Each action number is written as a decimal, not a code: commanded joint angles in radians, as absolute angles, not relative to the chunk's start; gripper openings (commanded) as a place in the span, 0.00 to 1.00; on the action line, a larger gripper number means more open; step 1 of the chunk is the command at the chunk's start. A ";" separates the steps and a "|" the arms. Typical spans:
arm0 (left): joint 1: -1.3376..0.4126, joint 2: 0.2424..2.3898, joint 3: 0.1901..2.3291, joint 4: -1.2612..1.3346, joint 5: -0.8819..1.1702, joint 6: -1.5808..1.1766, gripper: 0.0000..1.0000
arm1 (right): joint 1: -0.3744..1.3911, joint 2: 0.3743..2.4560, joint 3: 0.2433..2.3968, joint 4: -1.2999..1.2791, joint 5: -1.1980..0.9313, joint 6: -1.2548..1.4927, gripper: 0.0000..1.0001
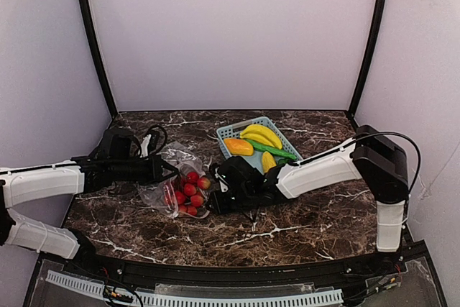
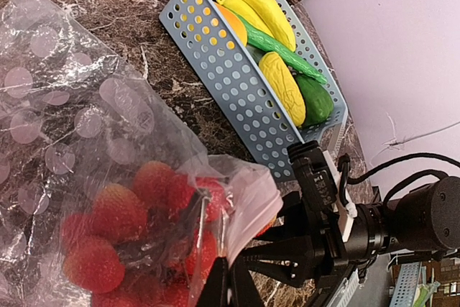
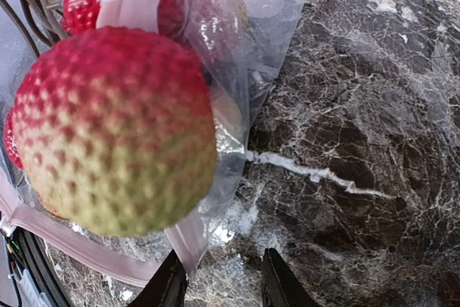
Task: Place the food in the zip-top bag and seal the zipper
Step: Adjust the fake fruit in the zipper food storage bag, then adjust the zipper food storage bag at the center of the board, then pick up the fake fruit from the bin.
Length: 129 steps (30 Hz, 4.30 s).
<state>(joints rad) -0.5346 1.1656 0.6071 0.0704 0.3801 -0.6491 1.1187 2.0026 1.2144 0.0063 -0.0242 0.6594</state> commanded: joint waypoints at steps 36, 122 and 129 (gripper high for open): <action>-0.517 1.150 0.990 -0.272 0.340 -0.424 0.01 | 1.080 1.648 1.303 -0.149 0.120 0.535 0.00; -0.436 1.270 1.093 -0.107 0.548 -0.117 0.01 | 0.750 1.594 1.417 -0.567 0.055 0.344 0.74; -0.393 1.265 1.041 -0.099 0.550 -0.166 0.01 | 0.642 1.756 1.508 -0.611 0.005 0.298 0.70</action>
